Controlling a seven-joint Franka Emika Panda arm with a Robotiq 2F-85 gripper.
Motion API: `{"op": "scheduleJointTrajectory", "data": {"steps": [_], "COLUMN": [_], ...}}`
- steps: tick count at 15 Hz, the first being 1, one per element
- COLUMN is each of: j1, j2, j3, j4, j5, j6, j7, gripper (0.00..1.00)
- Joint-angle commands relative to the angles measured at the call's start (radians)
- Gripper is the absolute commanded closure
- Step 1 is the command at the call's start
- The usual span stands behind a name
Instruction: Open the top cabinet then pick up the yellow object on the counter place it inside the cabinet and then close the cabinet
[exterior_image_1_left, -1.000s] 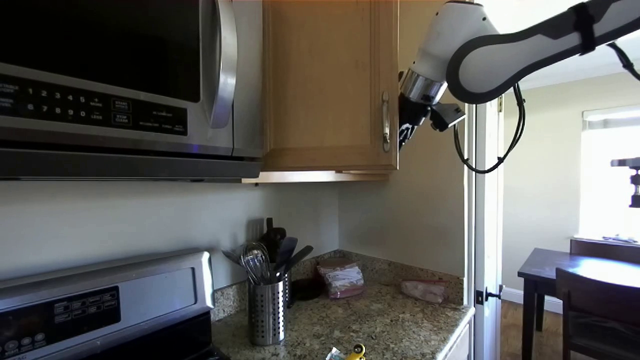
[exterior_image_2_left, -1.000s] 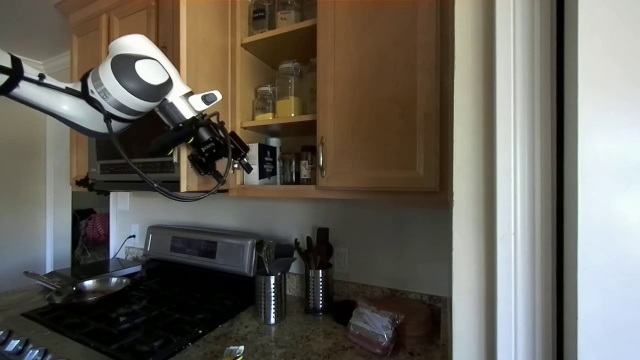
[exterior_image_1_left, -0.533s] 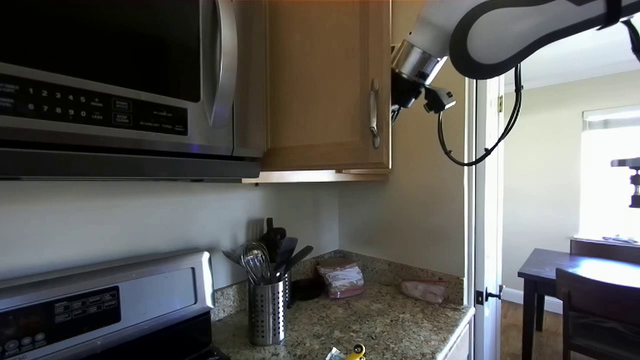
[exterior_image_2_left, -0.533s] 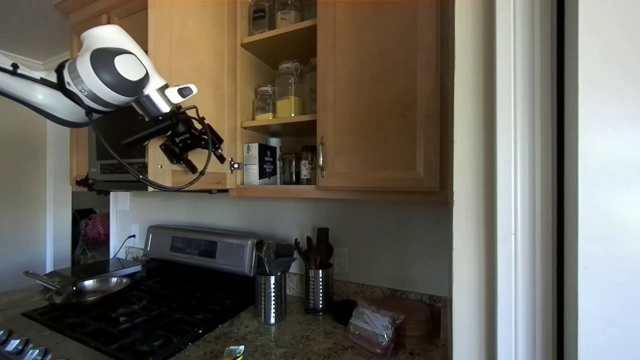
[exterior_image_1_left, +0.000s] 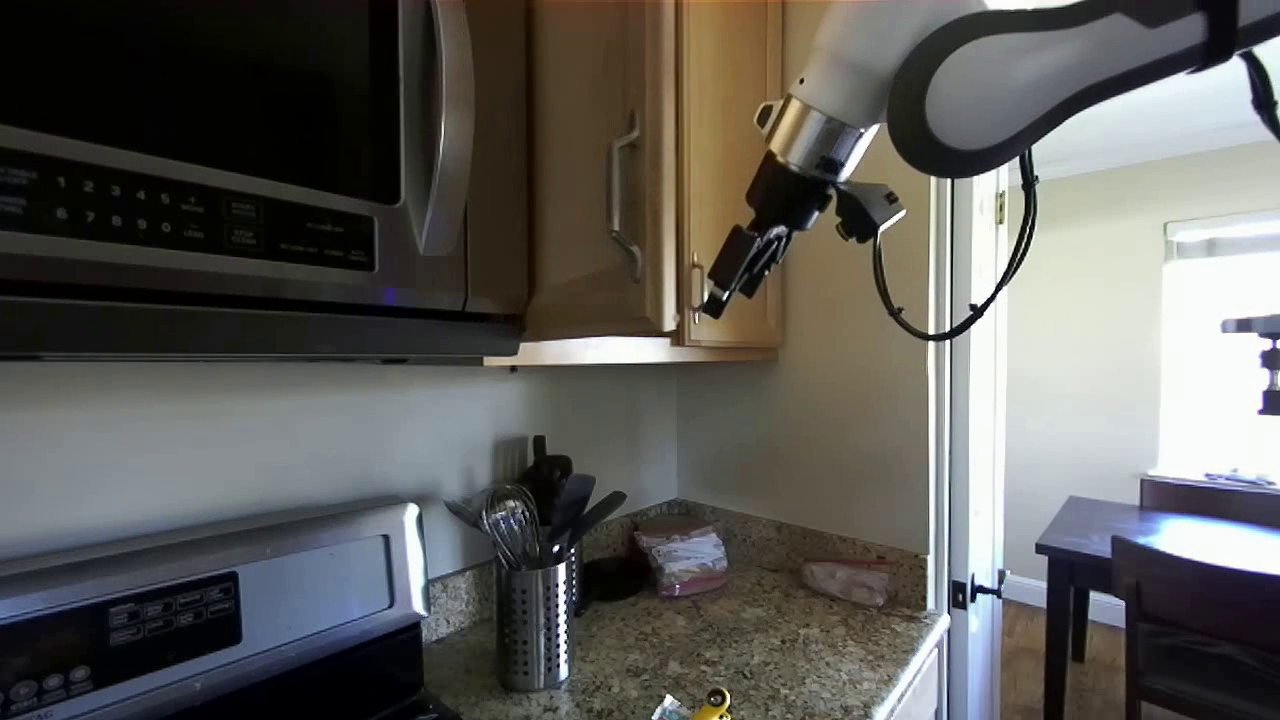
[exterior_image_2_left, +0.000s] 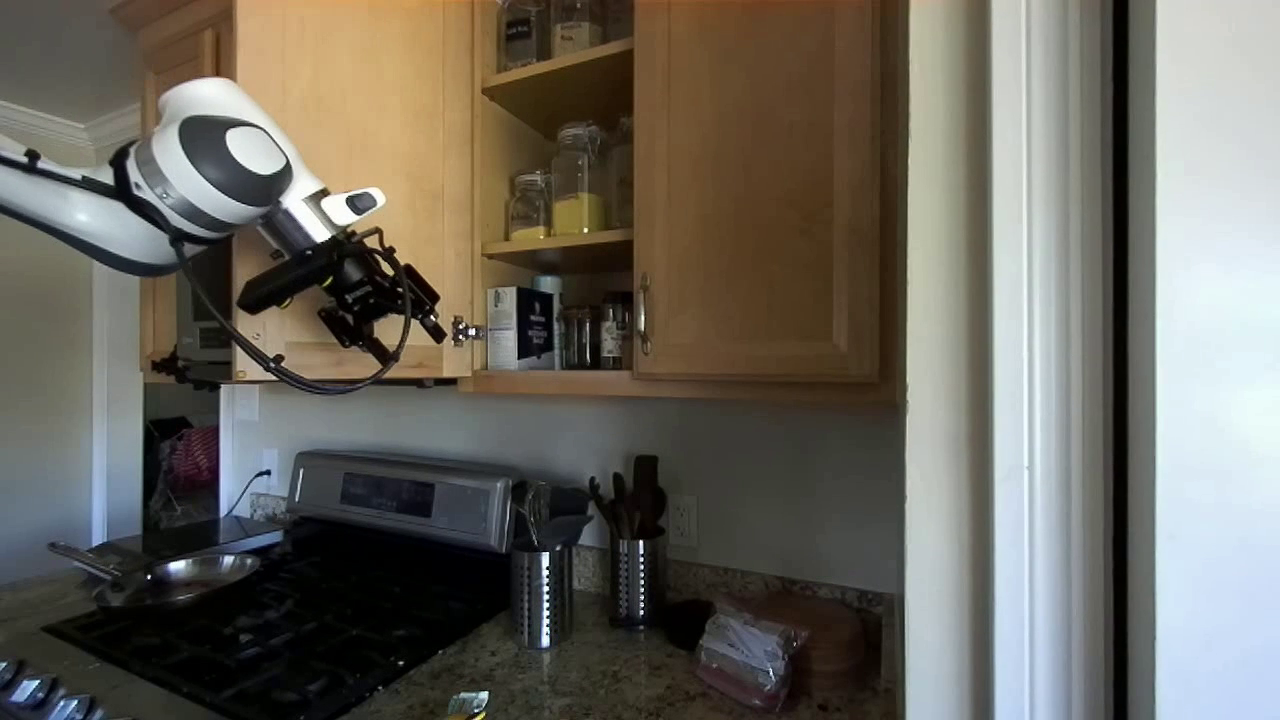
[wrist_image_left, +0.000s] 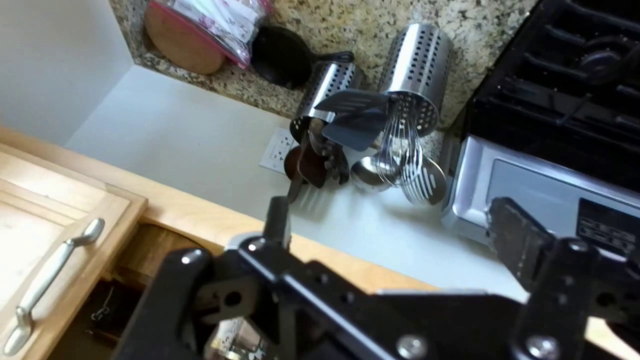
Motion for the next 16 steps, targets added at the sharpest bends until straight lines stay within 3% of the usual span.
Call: {"op": "scheduleJointTrajectory", "data": {"steps": [1,10,16], "j1": [-0.046,-0.012,0.004], "j2": [0.055,0.195,0.314], "j3": [0.040,0.018,-0.008], "j4": [0.002,-0.006,-0.023], "j5": [-0.064,-0.049,-0.023], "j6": [-0.053,-0.057,0.039], "j7": [0.099,0.172,0.180], "gripper": [0.00,0.00,0.00]}}
